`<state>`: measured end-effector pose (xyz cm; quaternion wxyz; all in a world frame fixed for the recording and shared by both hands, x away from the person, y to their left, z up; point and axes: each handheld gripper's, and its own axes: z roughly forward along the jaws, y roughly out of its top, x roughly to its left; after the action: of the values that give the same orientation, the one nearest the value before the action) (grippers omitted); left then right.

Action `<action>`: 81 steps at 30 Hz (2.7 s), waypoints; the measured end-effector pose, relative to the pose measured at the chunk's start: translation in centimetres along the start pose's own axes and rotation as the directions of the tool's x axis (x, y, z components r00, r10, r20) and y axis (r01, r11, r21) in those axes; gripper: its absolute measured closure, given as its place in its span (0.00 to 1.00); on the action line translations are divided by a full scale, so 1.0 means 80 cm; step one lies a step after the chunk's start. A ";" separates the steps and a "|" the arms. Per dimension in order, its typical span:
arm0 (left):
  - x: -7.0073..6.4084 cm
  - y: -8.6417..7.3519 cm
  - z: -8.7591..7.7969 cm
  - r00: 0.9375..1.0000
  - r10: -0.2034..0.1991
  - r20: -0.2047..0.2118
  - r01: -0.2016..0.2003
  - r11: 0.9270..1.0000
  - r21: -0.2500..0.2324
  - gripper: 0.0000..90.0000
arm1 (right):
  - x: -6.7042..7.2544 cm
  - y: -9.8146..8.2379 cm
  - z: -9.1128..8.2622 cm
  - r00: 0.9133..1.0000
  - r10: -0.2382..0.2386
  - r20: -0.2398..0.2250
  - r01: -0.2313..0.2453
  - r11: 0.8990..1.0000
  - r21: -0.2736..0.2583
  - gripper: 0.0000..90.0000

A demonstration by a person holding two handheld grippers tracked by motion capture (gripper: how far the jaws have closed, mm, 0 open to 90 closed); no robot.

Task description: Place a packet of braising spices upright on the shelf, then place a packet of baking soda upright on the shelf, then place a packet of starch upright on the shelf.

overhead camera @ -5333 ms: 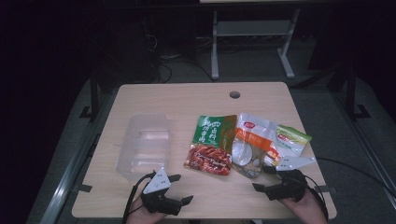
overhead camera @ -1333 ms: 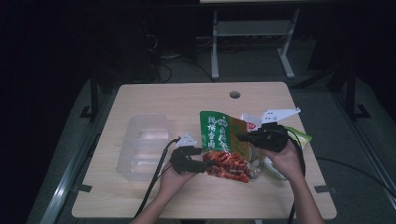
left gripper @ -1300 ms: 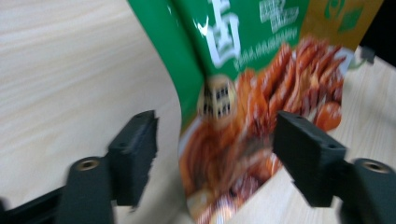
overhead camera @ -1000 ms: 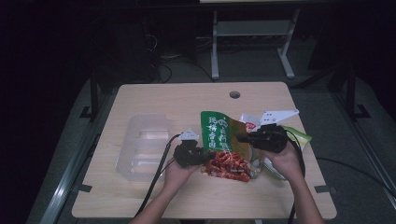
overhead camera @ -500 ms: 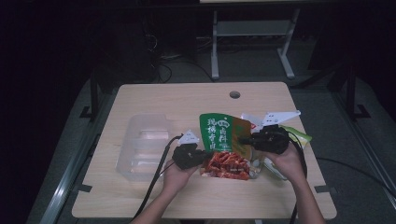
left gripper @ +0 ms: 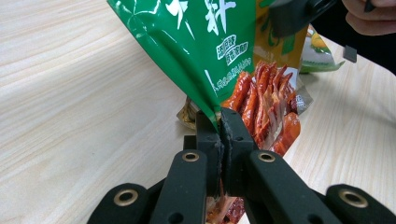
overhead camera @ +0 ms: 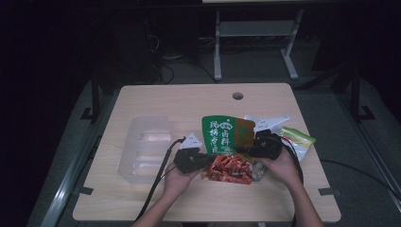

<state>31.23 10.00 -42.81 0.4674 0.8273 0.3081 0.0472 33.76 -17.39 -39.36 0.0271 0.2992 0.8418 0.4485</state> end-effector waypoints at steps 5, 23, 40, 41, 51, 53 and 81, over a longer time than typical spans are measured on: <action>-0.003 -0.002 -0.004 1.000 0.015 -0.009 -0.015 1.000 0.006 0.96 | 0.007 0.002 0.001 0.999 -0.041 -0.003 0.041 0.999 0.010 0.98; -0.023 -0.032 -0.056 0.997 0.036 -0.065 -0.038 0.999 -0.028 0.49 | 0.032 0.020 -0.014 0.994 -0.108 -0.030 0.107 0.993 -0.053 1.00; -0.029 -0.067 -0.092 0.992 0.125 -0.032 -0.125 0.992 0.004 0.28 | 0.053 0.059 -0.022 0.991 -0.132 0.000 0.132 0.988 -0.084 1.00; -0.028 -0.069 -0.092 0.992 0.120 -0.027 -0.120 0.993 0.004 0.27 | 0.055 0.063 -0.022 0.991 -0.133 -0.004 0.132 0.987 -0.088 1.00; -0.031 -0.071 -0.095 0.987 0.160 -0.030 -0.160 0.987 0.003 0.25 | 0.063 0.100 -0.009 0.991 -0.133 0.001 0.133 0.990 -0.050 1.00; -0.034 -0.069 -0.095 0.985 0.168 -0.031 -0.169 0.986 -0.002 0.25 | 0.064 0.105 -0.007 0.991 -0.135 0.001 0.135 0.990 -0.048 1.00; -0.038 -0.072 -0.092 0.982 0.187 0.005 -0.187 0.982 0.012 0.24 | 0.079 0.161 0.008 0.979 -0.201 -0.029 0.200 0.978 -0.057 1.00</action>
<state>23.42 15.92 -42.71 0.4564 0.8555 0.2285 0.0872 35.01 -8.18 -28.38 0.0654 0.2041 0.8557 0.4711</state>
